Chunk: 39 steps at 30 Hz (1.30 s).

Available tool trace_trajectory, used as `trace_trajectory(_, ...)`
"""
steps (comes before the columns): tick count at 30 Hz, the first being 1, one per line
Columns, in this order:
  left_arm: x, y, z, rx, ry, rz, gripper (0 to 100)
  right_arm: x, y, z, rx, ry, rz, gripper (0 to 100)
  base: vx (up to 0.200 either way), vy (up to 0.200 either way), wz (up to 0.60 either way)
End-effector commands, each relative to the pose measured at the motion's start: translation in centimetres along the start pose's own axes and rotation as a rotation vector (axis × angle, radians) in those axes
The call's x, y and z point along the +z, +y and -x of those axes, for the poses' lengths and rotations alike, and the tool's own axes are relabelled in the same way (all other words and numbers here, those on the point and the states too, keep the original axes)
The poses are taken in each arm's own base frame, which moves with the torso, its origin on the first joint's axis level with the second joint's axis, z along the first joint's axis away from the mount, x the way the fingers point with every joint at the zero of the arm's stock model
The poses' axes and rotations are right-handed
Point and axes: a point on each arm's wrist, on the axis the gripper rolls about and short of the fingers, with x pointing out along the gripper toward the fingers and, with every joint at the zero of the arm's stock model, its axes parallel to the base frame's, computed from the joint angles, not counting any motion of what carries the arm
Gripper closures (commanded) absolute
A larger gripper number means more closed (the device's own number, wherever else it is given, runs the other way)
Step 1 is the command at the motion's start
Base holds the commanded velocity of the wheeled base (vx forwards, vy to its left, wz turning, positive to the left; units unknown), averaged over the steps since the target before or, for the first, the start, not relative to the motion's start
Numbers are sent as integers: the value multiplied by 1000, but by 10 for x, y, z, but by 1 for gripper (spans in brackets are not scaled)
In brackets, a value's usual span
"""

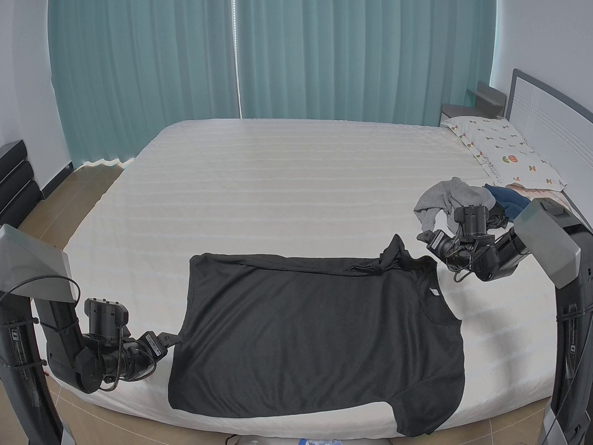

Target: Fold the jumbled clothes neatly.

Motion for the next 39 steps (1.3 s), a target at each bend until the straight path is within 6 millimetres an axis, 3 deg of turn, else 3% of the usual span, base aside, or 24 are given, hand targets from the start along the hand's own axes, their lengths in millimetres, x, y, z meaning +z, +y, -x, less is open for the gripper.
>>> trace_trajectory(1,0,0,0,1,0,0,0,10,34,29,70,-9,19,0,0,0,0)
trace_trajectory(3,0,0,0,1,1,-1,0,8,40,32,76,8,26,0,0,0,0)
trace_trajectory(7,-1,0,0,1,2,-2,0,-17,54,29,102,81,54,0,0,0,0)
trace_trajectory(13,-1,0,0,1,2,-2,0,-48,52,16,76,165,78,0,0,0,0)
trace_trajectory(16,-1,0,0,1,2,-2,0,-74,51,7,63,219,99,0,0,0,0)
trace_trajectory(19,-1,0,0,1,2,-2,0,-81,49,-3,60,231,107,0,0,0,0)
trace_trajectory(27,-1,0,0,1,2,-2,0,-84,42,-25,40,227,122,0,0,0,0)
trace_trajectory(31,-1,0,0,1,2,-2,0,-77,30,-67,39,137,127,0,0,0,0)
trace_trajectory(34,-1,0,0,1,2,-2,0,-69,35,-79,46,70,122,0,0,0,0)
trace_trajectory(35,-1,0,0,1,2,-2,0,-54,38,-88,59,3,99,0,0,0,0)
trace_trajectory(39,-1,0,0,1,2,-2,0,-36,40,-96,89,-74,78,0,0,0,0)
